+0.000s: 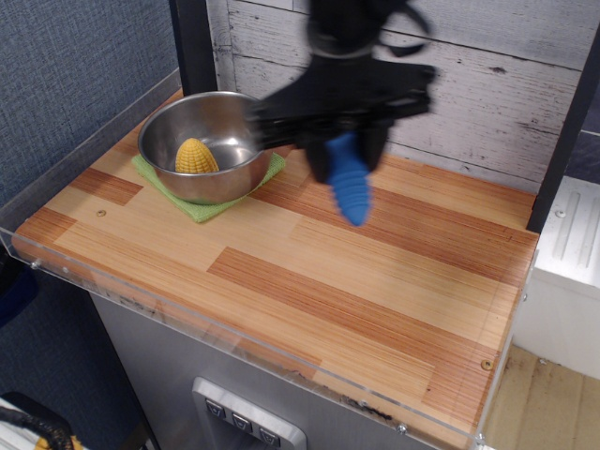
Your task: Move the blue spoon on the right side of a table counter. Place it down next to a shiny bowl.
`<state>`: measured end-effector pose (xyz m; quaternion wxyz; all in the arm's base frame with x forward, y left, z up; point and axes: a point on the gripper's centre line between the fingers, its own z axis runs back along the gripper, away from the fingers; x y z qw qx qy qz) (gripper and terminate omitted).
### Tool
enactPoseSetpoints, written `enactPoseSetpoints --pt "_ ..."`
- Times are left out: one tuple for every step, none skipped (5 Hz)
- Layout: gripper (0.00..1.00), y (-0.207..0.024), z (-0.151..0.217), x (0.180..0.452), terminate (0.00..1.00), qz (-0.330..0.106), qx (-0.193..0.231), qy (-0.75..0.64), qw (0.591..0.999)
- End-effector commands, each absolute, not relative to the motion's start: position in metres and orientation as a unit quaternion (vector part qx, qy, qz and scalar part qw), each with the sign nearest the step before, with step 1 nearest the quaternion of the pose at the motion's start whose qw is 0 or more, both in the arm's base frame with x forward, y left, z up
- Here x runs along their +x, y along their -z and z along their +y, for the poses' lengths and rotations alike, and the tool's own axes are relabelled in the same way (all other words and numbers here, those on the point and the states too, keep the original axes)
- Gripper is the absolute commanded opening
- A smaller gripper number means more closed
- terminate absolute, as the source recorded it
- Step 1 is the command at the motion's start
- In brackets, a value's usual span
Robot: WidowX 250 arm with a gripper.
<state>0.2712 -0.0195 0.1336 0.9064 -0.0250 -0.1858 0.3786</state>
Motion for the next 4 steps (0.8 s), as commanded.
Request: enactPoseSetpoints --pt "0.00 -0.130 0.020 0.214 0.00 -0.188 -0.041 -0.552 0.811" --pt "0.00 -0.115 0.041 0.206 0.00 -0.184 -0.027 -0.611 0.770" --pt "0.00 -0.099 0.059 0.207 0.00 -0.166 -0.021 -0.642 0.748" --pt "0.00 -0.077 0.076 0.213 0.00 -0.158 -0.043 -0.668 0.726"
